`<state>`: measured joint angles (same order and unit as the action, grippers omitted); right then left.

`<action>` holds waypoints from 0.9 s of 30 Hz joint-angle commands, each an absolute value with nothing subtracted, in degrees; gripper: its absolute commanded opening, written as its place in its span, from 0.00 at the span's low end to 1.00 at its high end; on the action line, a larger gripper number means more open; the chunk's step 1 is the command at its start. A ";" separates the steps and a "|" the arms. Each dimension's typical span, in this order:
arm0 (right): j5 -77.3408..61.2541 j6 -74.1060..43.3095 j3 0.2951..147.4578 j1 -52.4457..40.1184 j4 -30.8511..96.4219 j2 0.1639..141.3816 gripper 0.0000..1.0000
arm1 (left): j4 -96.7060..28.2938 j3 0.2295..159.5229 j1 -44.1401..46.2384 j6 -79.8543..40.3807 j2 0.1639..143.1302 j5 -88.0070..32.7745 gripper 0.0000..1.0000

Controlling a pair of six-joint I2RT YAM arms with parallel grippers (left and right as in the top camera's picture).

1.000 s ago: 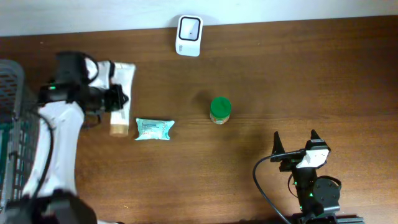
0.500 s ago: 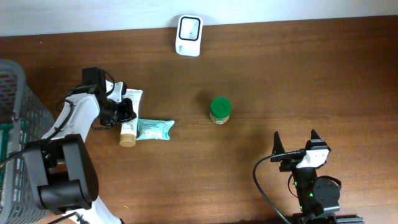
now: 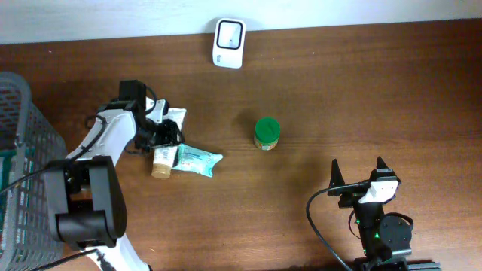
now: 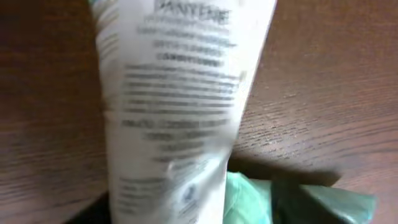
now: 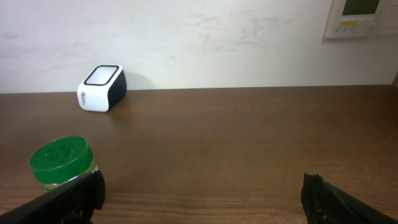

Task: Scan the item barcode
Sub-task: 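Lay the conditioner tube beside the wipes pack with left gripper, then grasp the small orange Kleenex pack in the basket with left gripper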

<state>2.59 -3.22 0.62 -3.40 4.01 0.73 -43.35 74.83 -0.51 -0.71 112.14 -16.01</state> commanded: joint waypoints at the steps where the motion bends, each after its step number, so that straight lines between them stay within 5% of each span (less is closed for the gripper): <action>1: 3.29 -3.40 0.32 -2.96 4.38 0.36 0.98 | -51.59 85.08 -1.04 -0.19 112.05 -14.26 0.79; 7: 3.29 -3.40 0.32 -2.96 4.38 0.36 0.98 | -73.54 118.39 -4.93 -0.19 111.72 -11.92 0.99; 11: 3.29 -3.40 0.32 -2.96 4.38 0.36 0.98 | -82.67 139.70 -14.41 -0.25 111.70 -9.89 1.00; 14: 3.29 -3.40 0.32 -2.96 4.38 0.36 0.98 | -86.37 146.67 -23.18 -3.40 111.50 -1.69 0.92; 20: 3.31 -3.38 0.32 -2.96 4.38 0.36 0.98 | -88.60 138.58 -39.11 -12.01 112.18 8.93 0.86; 27: 3.33 -3.38 0.32 -2.96 4.38 0.36 0.98 | -78.22 114.91 -43.46 -12.86 112.18 19.35 0.77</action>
